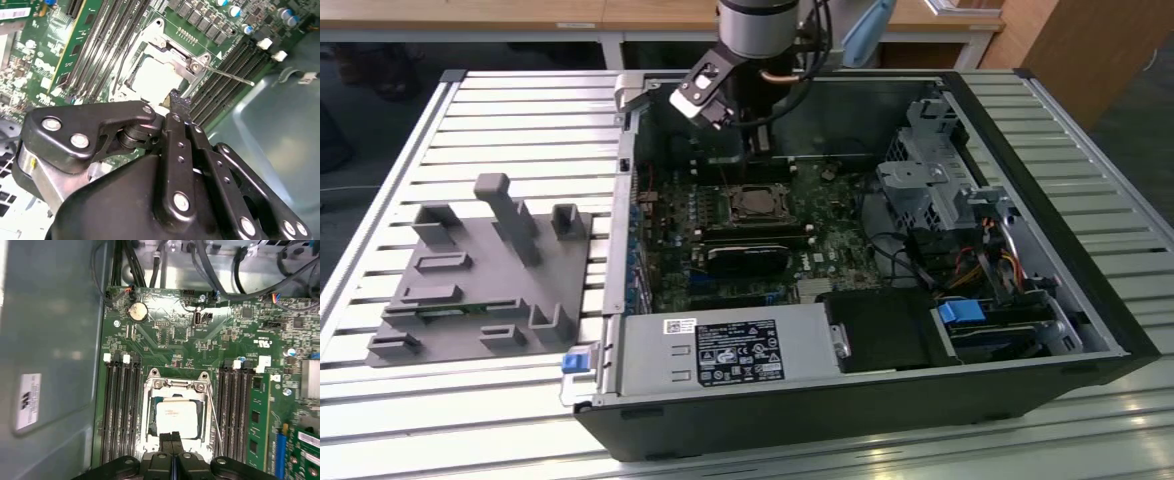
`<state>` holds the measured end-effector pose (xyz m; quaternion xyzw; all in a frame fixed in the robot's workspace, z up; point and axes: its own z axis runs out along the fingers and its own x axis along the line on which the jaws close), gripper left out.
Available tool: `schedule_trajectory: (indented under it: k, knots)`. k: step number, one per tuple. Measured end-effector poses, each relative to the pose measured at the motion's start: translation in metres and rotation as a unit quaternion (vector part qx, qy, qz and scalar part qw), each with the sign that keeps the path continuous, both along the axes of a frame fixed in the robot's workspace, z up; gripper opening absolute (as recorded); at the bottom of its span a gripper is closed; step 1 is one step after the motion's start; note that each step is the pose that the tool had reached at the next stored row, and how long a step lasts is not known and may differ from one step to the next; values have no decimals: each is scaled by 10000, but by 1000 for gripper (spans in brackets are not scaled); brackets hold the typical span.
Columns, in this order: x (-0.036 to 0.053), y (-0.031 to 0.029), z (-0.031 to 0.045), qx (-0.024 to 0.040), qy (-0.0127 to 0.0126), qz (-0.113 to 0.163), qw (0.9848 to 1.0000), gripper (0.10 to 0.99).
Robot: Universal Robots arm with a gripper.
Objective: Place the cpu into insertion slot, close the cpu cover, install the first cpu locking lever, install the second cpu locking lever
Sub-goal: 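Install the first cpu locking lever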
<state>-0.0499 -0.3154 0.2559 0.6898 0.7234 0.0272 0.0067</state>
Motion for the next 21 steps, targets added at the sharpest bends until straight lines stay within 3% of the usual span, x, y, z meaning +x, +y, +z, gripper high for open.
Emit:
schedule_trajectory:
  k: [7, 13, 17, 21]
  knots:
    - [0, 0, 194, 0, -4, 1, 10000, 106]
    - [0, 0, 206, 0, -5, 238, 9997, 106]
    - [0, 0, 203, 1, -5, 604, 9982, 106]
    - [0, 0, 200, 0, -5, 971, 9953, 106]
